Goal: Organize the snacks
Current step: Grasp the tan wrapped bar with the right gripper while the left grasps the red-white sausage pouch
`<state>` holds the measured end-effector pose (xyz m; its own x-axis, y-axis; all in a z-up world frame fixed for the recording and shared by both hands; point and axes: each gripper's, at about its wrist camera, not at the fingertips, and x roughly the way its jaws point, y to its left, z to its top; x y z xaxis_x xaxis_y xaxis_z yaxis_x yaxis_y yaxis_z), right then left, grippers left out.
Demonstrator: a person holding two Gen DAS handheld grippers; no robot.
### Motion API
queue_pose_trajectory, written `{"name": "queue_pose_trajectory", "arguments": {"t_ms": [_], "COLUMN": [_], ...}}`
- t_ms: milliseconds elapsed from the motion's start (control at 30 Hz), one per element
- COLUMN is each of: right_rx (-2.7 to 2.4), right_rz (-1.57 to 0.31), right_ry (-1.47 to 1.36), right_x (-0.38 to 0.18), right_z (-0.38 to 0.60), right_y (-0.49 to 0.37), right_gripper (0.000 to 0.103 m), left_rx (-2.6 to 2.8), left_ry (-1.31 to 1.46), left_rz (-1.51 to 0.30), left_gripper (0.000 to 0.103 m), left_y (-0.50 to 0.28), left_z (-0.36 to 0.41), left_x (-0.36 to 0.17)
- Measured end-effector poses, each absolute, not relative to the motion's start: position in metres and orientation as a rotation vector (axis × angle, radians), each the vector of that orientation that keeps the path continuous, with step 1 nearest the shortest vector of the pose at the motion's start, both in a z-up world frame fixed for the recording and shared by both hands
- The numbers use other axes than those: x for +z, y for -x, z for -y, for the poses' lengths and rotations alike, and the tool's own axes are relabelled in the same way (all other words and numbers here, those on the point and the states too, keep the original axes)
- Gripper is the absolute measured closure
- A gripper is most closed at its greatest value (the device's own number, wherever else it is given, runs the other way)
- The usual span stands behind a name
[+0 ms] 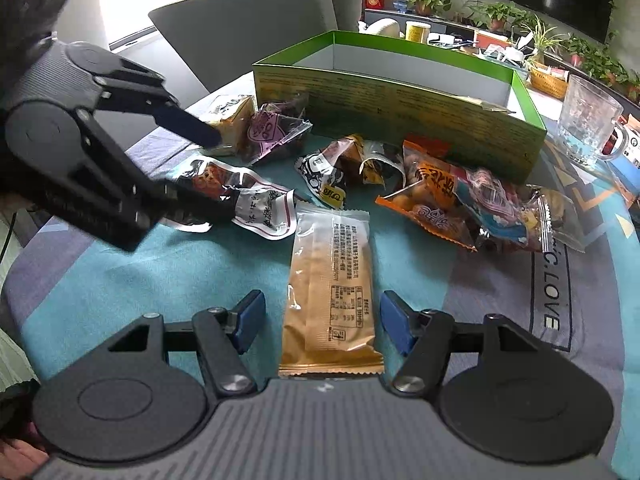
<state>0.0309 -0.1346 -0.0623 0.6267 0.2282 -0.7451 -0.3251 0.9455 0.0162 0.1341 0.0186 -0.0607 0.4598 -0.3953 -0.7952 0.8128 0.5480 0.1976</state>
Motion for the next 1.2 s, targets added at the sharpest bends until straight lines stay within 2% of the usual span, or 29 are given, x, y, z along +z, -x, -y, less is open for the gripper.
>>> {"name": "queue_pose_trajectory", "arguments": {"t_ms": [100,500,700,933,1200], "right_rx": [0.32,0.313,0.312,0.303,0.303], "right_rz": [-0.834,-0.833,-0.832,-0.832,-0.831], "right_ry": [0.124,0.12,0.12,0.119,0.116], "right_x": [-0.063,-0.063,-0.063,-0.063,-0.064], "right_z": [0.134,0.135,0.134,0.134,0.134], "right_y": [-0.032,-0.034,-0.034,-0.034,-0.036], "right_gripper": [0.038,0.038,0.038,0.038,0.038], "left_rx": [-0.783,-0.808,-0.738,-0.6,-0.542], "left_ry": [-0.649,-0.275,-0.219,-0.026,-0.199], "left_rz": [-0.784,-0.903,-0.872,-0.957,-0.898], "left_gripper": [0.036,0.039,0.039,0.039,0.041], "left_y": [-0.141,-0.138,-0.122,-0.152,-0.148], "left_z": [-0.017,-0.05,-0.053,-0.047,-0.021], "left_x": [-0.07,-0.072,-0.063,-0.066,-0.074]}}
